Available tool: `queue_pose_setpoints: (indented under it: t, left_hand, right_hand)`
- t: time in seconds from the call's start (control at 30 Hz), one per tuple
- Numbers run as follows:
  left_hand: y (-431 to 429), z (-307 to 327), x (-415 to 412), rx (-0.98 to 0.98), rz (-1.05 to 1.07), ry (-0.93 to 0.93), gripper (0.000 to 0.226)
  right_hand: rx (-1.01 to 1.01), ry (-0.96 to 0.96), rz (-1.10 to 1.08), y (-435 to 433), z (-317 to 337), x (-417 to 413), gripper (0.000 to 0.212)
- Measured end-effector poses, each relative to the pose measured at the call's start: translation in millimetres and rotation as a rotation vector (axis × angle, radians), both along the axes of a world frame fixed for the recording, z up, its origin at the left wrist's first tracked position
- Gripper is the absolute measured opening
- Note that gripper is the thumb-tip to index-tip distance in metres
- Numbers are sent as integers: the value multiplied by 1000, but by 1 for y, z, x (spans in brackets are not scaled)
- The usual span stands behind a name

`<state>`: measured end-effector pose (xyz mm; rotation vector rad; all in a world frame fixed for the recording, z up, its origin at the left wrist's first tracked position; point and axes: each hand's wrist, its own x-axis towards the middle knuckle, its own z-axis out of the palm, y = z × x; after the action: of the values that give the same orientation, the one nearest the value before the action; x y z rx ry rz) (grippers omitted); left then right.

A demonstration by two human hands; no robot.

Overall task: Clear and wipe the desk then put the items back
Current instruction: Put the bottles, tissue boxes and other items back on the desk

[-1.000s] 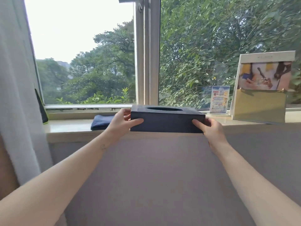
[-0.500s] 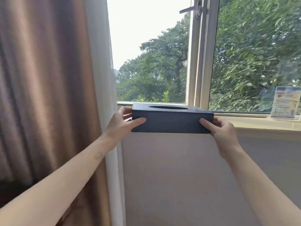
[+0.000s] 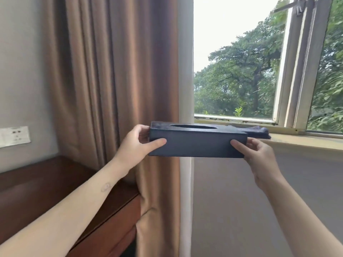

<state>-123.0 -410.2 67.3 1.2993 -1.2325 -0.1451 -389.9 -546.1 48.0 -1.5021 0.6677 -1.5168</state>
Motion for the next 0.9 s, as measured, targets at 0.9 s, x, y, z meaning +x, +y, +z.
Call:
queue_pose_setpoints:
  t: [0.9]
  left_hand:
    - [249,-12,159,81,563,29,37]
  right_hand:
    - [-51,90,609,113,-19,275,21]
